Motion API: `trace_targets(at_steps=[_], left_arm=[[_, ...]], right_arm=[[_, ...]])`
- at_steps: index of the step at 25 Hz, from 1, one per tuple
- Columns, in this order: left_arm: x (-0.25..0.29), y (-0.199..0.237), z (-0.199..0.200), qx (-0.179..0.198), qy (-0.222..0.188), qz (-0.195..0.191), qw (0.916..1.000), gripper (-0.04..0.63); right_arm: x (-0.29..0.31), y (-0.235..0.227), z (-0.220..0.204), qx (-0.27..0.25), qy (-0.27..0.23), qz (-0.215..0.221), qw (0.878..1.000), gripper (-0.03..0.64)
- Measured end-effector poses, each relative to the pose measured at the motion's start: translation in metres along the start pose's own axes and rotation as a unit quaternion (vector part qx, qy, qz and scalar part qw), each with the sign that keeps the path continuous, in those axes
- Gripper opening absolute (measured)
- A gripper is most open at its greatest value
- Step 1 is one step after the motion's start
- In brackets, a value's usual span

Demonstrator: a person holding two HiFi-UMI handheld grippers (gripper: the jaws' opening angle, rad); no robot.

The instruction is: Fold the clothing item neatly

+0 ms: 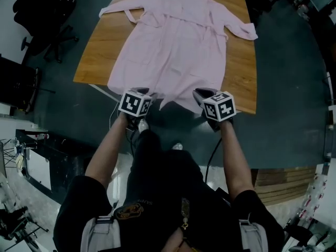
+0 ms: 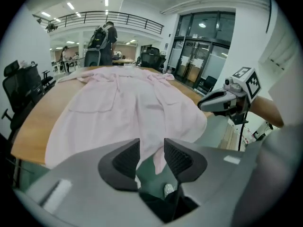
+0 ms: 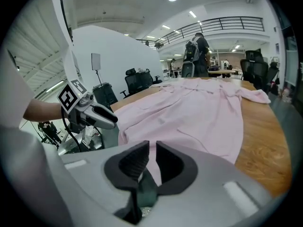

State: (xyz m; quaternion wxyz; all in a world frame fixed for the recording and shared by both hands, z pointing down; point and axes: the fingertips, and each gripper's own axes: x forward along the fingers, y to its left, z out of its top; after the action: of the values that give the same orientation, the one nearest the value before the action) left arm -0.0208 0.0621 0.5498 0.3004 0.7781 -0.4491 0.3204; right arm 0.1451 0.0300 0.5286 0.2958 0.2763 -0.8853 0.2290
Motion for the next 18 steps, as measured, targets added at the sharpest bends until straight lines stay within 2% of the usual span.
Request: trace_targets(at_steps=[6, 7, 9, 10, 11, 15, 18], left_arm=[[0.005, 0.003, 0.097, 0.077, -0.045, -0.028, 0.9956, 0.169], [0.008, 0.005, 0.114, 0.092, -0.050, -0.036, 0.9939, 0.154], [0.017, 0.009, 0.151, 0.122, -0.061, -0.049, 0.9895, 0.066], [0.023, 0.010, 0.168, 0.137, -0.066, -0.057, 0.9867, 0.020], [0.030, 0.012, 0.183, 0.152, -0.068, -0.070, 0.9835, 0.009], [0.063, 0.019, 0.234, 0.210, -0.055, -0.125, 0.9682, 0.008], [0.090, 0.025, 0.269, 0.261, -0.045, -0.155, 0.9518, 0.008]], right_arm=[[0.009, -0.001, 0.040, 0.015, -0.039, -0.016, 0.999, 0.035], [0.012, -0.002, 0.048, 0.019, -0.046, -0.022, 0.999, 0.035], [0.017, -0.008, 0.062, 0.031, -0.058, -0.039, 0.997, 0.035], [0.021, -0.010, 0.069, 0.038, -0.063, -0.048, 0.996, 0.035], [0.025, -0.012, 0.075, 0.045, -0.066, -0.056, 0.995, 0.035], [0.049, -0.015, 0.101, 0.069, -0.072, -0.085, 0.991, 0.035], [0.068, -0.025, 0.117, 0.098, -0.084, -0.114, 0.985, 0.035]])
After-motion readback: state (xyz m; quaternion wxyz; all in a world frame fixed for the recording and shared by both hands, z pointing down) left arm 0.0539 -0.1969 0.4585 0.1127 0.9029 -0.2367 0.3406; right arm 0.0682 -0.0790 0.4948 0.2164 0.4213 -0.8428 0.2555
